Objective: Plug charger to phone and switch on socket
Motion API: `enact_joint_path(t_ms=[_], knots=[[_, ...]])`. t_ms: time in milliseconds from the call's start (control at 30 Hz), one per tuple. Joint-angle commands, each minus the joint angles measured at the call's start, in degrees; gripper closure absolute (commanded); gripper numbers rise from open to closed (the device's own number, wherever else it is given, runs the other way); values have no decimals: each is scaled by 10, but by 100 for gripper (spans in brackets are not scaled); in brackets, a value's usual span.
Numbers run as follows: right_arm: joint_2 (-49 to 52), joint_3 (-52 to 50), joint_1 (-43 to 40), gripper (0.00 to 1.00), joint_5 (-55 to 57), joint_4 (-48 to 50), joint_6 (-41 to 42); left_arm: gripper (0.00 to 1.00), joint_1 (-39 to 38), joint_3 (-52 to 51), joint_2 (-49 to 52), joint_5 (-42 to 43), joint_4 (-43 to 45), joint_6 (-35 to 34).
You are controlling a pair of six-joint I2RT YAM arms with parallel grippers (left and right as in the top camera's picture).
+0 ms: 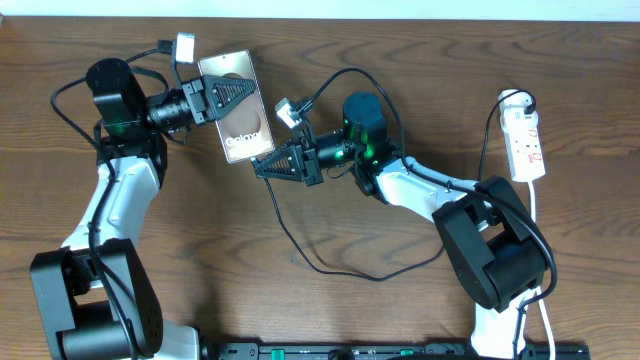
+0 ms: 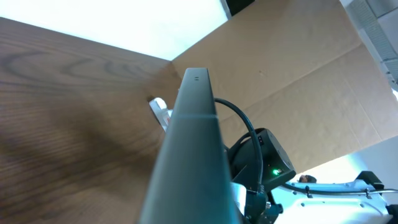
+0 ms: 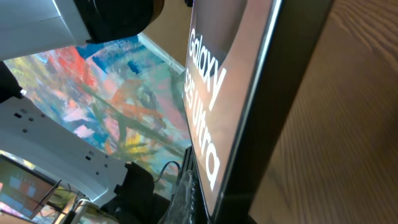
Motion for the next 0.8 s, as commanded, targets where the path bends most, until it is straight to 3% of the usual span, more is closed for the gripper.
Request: enact_joint_path(t_ms=[0,433,767], knots=[[-3,17,-10,99,89,15,5,93,-9,1,-3,20,-4,-3],[-3,17,-12,99,147,53,41,93,-10,1,-3,-26,19,-16],[-3,17,-23,99,148,70,46,93,-10,1,-3,51,48,-13]])
